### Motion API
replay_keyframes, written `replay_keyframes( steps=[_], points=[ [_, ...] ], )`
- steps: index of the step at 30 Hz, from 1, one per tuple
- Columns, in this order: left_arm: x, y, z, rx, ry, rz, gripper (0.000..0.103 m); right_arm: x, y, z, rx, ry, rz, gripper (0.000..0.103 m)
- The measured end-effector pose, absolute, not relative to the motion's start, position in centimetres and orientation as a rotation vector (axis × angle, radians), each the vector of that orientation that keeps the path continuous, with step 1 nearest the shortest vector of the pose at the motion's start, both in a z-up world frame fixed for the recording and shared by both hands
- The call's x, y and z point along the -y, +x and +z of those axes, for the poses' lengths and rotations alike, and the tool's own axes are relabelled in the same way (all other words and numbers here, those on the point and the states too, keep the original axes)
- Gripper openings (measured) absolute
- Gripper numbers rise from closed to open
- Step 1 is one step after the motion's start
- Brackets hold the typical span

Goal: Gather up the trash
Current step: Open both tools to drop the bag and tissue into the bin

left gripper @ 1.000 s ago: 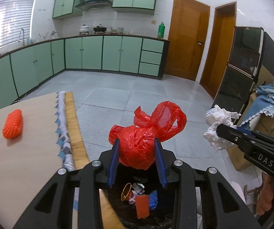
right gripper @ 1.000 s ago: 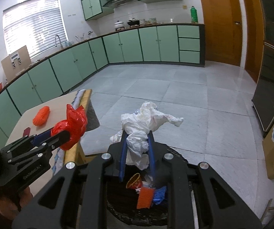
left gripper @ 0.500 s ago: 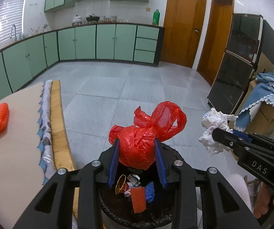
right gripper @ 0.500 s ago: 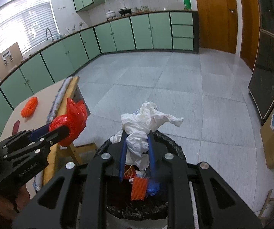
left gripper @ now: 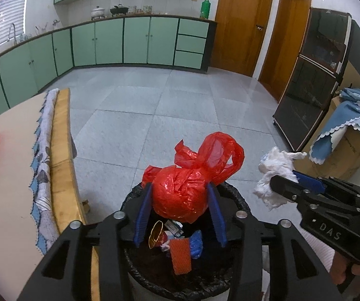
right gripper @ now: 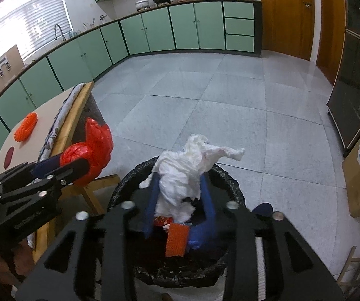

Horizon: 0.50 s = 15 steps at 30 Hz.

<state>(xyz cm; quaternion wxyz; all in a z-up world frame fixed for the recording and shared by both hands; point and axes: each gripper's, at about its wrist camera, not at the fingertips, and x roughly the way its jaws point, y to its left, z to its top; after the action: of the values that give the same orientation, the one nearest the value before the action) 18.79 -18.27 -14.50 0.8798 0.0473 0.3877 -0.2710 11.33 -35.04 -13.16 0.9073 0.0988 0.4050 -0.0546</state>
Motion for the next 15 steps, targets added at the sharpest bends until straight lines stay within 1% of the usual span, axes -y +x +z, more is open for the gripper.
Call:
replay_keyframes(
  steps=[3,4,5,6,8,9,10,12,15],
  points=[
    [17.8,18.9,-14.4,-0.811,0.079,-0.569,0.053,34.9,11.4,-13.2,-0.831,0.200,-0.127,0.050],
    [17.6,18.9,-14.3,-0.810,0.070,-0.570,0.057,35.0,11.4,-13.2,-0.828,0.198,-0.130,0.051],
    [17.5,18.9,-14.2,-0.809,0.065,-0.571,0.061,35.0,11.4,-13.2,-0.825,0.195,-0.135,0.055],
    [17.4,18.9,-14.1,-0.806,0.061,-0.570,0.062,35.1,11.4,-13.1,-0.823,0.194,-0.141,0.057],
    [17.2,19.0,-13.9,-0.801,0.054,-0.565,0.062,35.3,11.2,-13.0,-0.815,0.197,-0.148,0.060],
    [17.0,19.0,-13.7,-0.798,0.050,-0.562,0.062,35.3,11.1,-12.9,-0.808,0.198,-0.156,0.067],
    [16.8,19.0,-13.5,-0.793,0.045,-0.558,0.063,35.3,11.0,-12.7,-0.797,0.199,-0.169,0.071],
    [16.1,18.9,-12.8,-0.769,0.034,-0.541,0.063,35.5,10.5,-12.1,-0.763,0.204,-0.199,0.088],
    [15.3,18.7,-11.7,-0.727,0.028,-0.513,0.068,35.4,9.9,-11.1,-0.710,0.215,-0.218,0.093]
  ],
)
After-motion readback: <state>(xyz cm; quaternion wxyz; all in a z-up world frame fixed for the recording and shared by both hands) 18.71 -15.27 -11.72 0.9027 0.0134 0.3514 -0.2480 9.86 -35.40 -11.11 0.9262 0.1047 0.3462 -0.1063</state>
